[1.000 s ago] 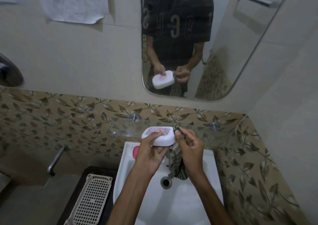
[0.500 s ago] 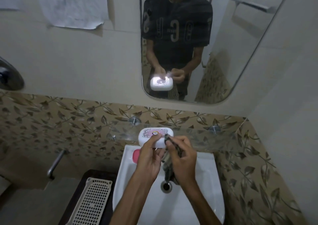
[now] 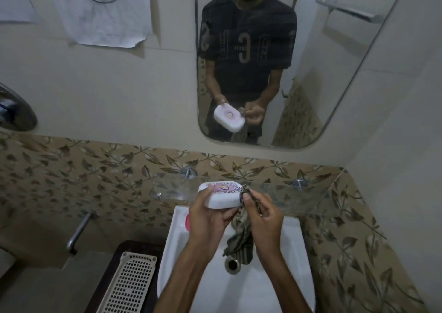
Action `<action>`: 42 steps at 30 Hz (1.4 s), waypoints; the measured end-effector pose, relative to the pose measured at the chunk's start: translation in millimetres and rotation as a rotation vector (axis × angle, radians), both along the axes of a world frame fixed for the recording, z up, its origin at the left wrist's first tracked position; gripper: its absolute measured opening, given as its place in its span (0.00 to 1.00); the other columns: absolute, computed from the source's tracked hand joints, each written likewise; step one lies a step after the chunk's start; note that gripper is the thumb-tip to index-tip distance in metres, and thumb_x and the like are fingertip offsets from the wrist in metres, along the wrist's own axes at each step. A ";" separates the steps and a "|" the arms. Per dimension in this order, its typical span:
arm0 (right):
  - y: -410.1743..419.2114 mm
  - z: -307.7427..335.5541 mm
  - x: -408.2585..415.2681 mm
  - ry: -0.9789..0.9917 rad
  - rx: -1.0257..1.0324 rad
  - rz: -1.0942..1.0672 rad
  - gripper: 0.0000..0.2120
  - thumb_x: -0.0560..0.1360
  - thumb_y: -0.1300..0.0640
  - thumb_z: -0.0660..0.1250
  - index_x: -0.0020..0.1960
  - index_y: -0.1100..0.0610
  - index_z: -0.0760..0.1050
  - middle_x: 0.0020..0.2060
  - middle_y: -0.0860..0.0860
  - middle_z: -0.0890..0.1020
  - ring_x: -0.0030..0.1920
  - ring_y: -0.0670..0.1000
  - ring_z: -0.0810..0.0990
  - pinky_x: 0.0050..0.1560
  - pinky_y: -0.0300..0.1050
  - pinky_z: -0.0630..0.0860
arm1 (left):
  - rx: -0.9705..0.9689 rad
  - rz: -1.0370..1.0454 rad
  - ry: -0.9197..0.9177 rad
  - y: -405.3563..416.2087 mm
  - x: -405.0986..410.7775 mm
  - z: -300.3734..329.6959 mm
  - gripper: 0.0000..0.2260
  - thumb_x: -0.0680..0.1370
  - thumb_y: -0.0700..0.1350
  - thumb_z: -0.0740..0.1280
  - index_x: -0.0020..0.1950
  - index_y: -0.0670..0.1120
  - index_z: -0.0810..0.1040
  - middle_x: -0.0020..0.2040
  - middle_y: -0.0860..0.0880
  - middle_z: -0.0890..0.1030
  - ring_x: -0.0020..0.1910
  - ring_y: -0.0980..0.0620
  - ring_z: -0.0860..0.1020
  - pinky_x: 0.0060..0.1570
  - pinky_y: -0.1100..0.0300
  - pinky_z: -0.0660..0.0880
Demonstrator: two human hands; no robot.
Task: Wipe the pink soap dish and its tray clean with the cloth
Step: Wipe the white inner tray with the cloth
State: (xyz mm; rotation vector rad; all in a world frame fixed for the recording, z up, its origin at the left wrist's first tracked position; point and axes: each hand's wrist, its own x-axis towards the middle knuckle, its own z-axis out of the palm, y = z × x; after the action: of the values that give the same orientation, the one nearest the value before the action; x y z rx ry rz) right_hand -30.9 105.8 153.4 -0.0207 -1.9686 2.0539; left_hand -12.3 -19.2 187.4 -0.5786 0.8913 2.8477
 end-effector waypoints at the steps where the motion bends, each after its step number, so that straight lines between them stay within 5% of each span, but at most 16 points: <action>1: 4.3 3.4 -1.2 0.007 -0.009 0.036 0.11 0.78 0.61 0.74 0.53 0.46 0.86 0.49 0.48 0.86 0.53 0.48 0.86 0.55 0.43 0.83 | -0.006 -0.048 0.021 -8.2 -2.4 -0.3 0.27 0.76 0.48 0.71 0.70 0.35 0.74 0.66 0.31 0.80 0.66 0.32 0.79 0.62 0.45 0.80; 7: 22.3 13.9 -7.0 0.057 0.145 -0.020 0.12 0.78 0.64 0.73 0.54 0.47 0.85 0.50 0.49 0.85 0.52 0.46 0.85 0.54 0.43 0.83 | 0.100 -0.213 -0.035 -18.1 -4.4 -0.9 0.25 0.76 0.42 0.67 0.71 0.32 0.73 0.68 0.30 0.78 0.66 0.31 0.79 0.74 0.39 0.69; 11: -2.9 1.9 18.3 0.304 0.328 0.025 0.08 0.78 0.57 0.73 0.56 0.52 0.86 0.49 0.43 0.82 0.50 0.46 0.84 0.49 0.36 0.80 | 0.177 -0.164 -0.030 -0.9 -0.8 -3.7 0.23 0.80 0.40 0.63 0.73 0.31 0.71 0.70 0.30 0.76 0.66 0.36 0.76 0.77 0.44 0.66; 15: 5.5 7.2 0.6 0.132 0.169 -0.126 0.09 0.79 0.64 0.73 0.55 0.51 0.85 0.48 0.50 0.82 0.50 0.45 0.83 0.49 0.41 0.81 | 0.169 -0.125 0.029 8.4 1.7 1.1 0.23 0.79 0.40 0.63 0.73 0.31 0.71 0.72 0.29 0.73 0.68 0.36 0.74 0.78 0.43 0.63; 19: -9.8 2.2 21.4 0.343 0.287 0.045 0.10 0.78 0.59 0.73 0.56 0.48 0.85 0.50 0.44 0.82 0.52 0.48 0.84 0.51 0.37 0.80 | 0.152 -0.126 -0.051 8.6 1.8 7.0 0.25 0.76 0.44 0.67 0.72 0.34 0.75 0.63 0.32 0.81 0.57 0.38 0.83 0.64 0.47 0.79; 21: -7.4 3.9 11.4 0.260 0.195 0.005 0.11 0.79 0.61 0.73 0.54 0.46 0.85 0.49 0.46 0.83 0.51 0.48 0.84 0.51 0.43 0.82 | 0.162 -0.133 -0.024 12.2 1.8 9.1 0.22 0.76 0.44 0.67 0.67 0.34 0.79 0.59 0.33 0.83 0.51 0.39 0.86 0.53 0.49 0.84; 24: -0.2 7.6 -1.7 0.064 0.088 -0.162 0.13 0.79 0.64 0.72 0.53 0.46 0.84 0.48 0.48 0.84 0.51 0.49 0.85 0.54 0.45 0.83 | 0.140 -0.110 0.010 17.1 4.0 5.0 0.18 0.80 0.43 0.63 0.63 0.34 0.82 0.60 0.33 0.83 0.53 0.41 0.85 0.53 0.50 0.83; 29: -21.5 0.4 29.1 0.361 0.316 0.007 0.08 0.77 0.58 0.72 0.55 0.50 0.86 0.48 0.44 0.84 0.49 0.46 0.85 0.48 0.36 0.80 | -0.013 -0.066 -0.058 14.6 -1.1 -6.1 0.17 0.80 0.48 0.69 0.63 0.38 0.82 0.46 0.39 0.84 0.42 0.45 0.85 0.39 0.55 0.84; 33: -20.3 4.1 22.2 0.033 0.090 -0.114 0.13 0.79 0.62 0.72 0.53 0.42 0.84 0.50 0.44 0.86 0.52 0.45 0.86 0.54 0.44 0.83 | -0.158 0.004 -0.063 26.7 0.3 -9.7 0.14 0.77 0.48 0.72 0.58 0.41 0.84 0.47 0.41 0.88 0.43 0.46 0.88 0.37 0.58 0.83; 36: -26.6 4.6 33.0 -0.015 0.080 -0.088 0.12 0.80 0.58 0.72 0.55 0.40 0.84 0.52 0.41 0.86 0.55 0.44 0.85 0.55 0.41 0.83 | -0.125 -0.029 -0.066 30.5 6.2 -8.7 0.19 0.71 0.51 0.79 0.57 0.42 0.87 0.51 0.38 0.87 0.47 0.43 0.88 0.41 0.55 0.83; 42: -13.3 20.2 25.4 -0.450 -0.612 0.079 0.10 0.77 0.62 0.73 0.58 0.60 0.85 0.51 0.60 0.88 0.44 0.55 0.88 0.41 0.46 0.84 | -0.175 -0.098 -0.051 13.4 0.5 -10.6 0.29 0.76 0.59 0.69 0.68 0.39 0.80 0.64 0.36 0.83 0.65 0.39 0.81 0.69 0.44 0.75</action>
State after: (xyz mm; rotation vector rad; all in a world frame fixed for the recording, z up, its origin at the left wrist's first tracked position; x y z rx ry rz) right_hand -5.5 92.6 173.6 -0.5845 -1.4690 2.8137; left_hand -11.9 -5.7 176.9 -0.6049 1.1343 2.6730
